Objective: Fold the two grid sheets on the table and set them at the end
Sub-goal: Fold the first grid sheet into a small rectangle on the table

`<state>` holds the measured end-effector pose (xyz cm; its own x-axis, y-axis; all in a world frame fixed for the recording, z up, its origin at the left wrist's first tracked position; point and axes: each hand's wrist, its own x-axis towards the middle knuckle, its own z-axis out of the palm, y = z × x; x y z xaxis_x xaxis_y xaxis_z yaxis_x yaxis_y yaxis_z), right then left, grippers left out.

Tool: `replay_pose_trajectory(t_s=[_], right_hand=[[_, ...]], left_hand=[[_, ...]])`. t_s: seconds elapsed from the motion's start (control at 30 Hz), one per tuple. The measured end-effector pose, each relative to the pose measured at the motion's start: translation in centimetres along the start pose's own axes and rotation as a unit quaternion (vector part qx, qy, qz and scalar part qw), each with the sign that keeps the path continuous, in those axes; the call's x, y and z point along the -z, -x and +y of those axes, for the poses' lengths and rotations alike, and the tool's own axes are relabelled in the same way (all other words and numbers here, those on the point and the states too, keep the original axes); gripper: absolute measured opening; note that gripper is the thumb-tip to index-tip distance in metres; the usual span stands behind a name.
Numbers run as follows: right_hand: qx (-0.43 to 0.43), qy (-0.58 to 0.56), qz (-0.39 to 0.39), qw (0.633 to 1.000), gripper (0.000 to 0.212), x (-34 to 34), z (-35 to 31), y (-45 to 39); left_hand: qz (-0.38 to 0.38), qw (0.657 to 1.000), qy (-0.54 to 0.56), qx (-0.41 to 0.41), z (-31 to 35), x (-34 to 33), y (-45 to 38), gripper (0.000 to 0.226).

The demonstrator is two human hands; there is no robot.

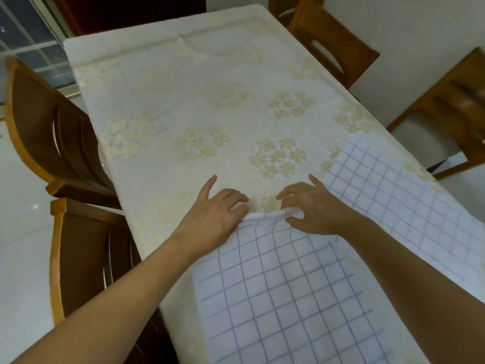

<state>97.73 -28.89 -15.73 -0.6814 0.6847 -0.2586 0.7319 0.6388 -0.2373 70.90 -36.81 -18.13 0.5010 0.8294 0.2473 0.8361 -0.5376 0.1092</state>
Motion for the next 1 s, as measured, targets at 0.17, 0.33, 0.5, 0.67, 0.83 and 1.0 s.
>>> replay_pose_trajectory(t_s=[0.17, 0.33, 0.5, 0.67, 0.83, 1.0], right_hand=[[-0.004, 0.01, -0.012, 1.0, 0.021, 3.5, -2.1, 0.8], [0.041, 0.044, 0.061, 0.996, 0.021, 5.0, -4.2, 4.9], [0.101, 0.087, 0.149, 0.98, 0.019, 3.5, -5.4, 10.7], [0.11, 0.096, 0.177, 0.973, 0.028, -0.3, -7.1, 16.6], [0.087, 0.083, 0.212, 0.97, 0.036, -5.7, -8.4, 22.1], [0.026, 0.053, 0.213, 0.975, 0.047, -12.0, -8.6, 26.7]], left_hand=[[0.018, 1.0, -0.005, -0.001, -0.4, 3.6, 0.0, 0.01], [0.015, 0.999, -0.009, 0.027, 3.8, 6.6, 2.7, 0.013], [0.016, 0.998, -0.024, 0.057, 10.3, 8.6, 6.1, 0.015], [-0.003, 0.996, -0.017, 0.091, 16.1, 8.2, 9.4, 0.024], [-0.012, 0.992, 0.006, 0.127, 21.8, 6.0, 12.8, 0.016], [-0.051, 0.985, 0.057, 0.157, 27.1, 1.3, 16.4, 0.018]])
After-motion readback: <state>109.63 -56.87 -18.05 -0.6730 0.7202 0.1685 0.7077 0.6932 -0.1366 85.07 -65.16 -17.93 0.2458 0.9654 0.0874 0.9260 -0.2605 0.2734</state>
